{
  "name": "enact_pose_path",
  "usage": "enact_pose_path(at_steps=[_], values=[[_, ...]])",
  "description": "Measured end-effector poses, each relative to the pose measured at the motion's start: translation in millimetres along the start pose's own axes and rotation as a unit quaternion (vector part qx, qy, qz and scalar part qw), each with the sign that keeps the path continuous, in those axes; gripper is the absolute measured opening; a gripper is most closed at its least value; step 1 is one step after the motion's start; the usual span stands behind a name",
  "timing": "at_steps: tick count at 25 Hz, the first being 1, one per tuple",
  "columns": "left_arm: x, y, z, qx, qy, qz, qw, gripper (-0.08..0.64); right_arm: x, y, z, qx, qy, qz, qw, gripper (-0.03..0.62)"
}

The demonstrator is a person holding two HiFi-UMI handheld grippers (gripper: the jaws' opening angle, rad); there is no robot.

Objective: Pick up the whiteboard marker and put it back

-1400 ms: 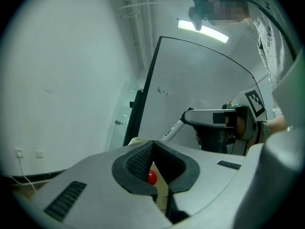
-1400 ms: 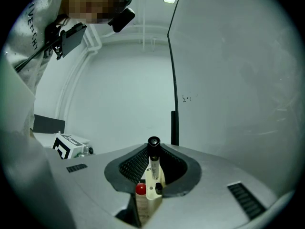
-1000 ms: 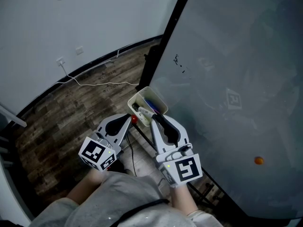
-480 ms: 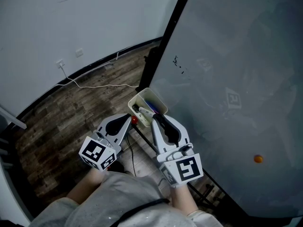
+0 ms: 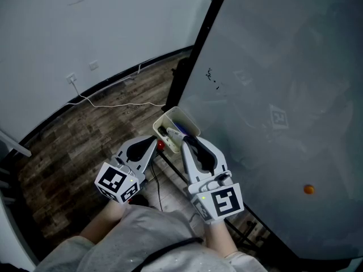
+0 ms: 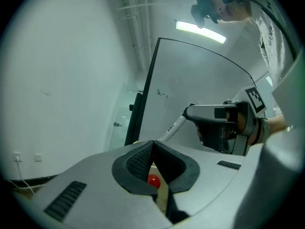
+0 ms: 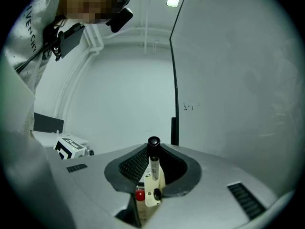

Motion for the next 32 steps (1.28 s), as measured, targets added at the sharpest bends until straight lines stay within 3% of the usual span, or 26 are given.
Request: enact_pose_path(at_steps=[6, 10, 14, 32], values=[[-0.4, 2.3, -1.4, 0.003, 0.002, -0.001, 1.0, 0.014, 6.2, 1.8, 2.9, 0.007, -0.003, -0.02, 1.0, 0.08], [-0.9, 1.5, -2.0, 0.002, 0.002, -0.002, 1.0, 0.014, 0.0, 2.9, 0.9, 0.0, 0.001, 0.005, 1.0, 0.08], [2.7, 3.3, -4.1, 0.003, 0.004, -0.002, 1.0, 0.014, 13.3, 3.6, 5.6, 0.012, 0.0, -0.039, 0.999, 0.08], [7.3, -3.3, -9.5, -0.001, 0.002, -0.008, 1.0, 0.014, 17.1, 10.8, 2.4, 0.005, 0.0, -0.046, 0.999, 0.08]])
Point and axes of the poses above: the fingertips, and each gripper's own axes: y forward along the fingers, z to its right, x out of its underside, the point moved 2 cm from there along -y, backward along the fingers, and after that the axes turned 13 degrees about -z, right-handed, at the moved point
